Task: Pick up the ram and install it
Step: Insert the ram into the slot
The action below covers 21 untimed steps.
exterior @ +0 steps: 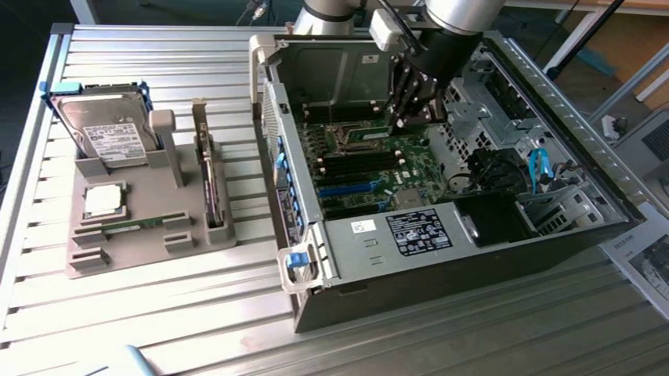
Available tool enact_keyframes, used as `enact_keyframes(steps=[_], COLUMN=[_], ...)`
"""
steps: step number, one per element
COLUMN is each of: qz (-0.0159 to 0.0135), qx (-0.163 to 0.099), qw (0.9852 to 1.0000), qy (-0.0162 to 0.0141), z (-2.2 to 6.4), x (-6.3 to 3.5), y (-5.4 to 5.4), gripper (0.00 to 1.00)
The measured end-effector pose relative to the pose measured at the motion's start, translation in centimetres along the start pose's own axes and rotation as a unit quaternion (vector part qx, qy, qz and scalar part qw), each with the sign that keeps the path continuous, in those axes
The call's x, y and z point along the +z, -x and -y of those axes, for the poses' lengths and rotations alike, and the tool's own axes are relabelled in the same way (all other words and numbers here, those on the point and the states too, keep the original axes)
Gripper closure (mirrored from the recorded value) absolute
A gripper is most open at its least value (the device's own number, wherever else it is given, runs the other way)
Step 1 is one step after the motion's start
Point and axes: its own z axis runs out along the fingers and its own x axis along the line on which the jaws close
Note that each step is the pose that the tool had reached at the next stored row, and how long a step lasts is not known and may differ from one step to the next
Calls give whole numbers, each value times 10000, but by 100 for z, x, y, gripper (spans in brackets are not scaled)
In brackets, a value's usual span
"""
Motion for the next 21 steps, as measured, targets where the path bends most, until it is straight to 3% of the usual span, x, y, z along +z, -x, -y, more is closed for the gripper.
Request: enact_keyframes(steps=[6,8,16,21], qz=[0,0,1,1], qx=[8,173,210,215], qw=[10000,9999,9998,9998], qy=[0,-3,-4,-4], z=[-37,-35,-22,-27], x=[154,225,481,592], y=[89,117,141,141], gripper=[87,87,87,87])
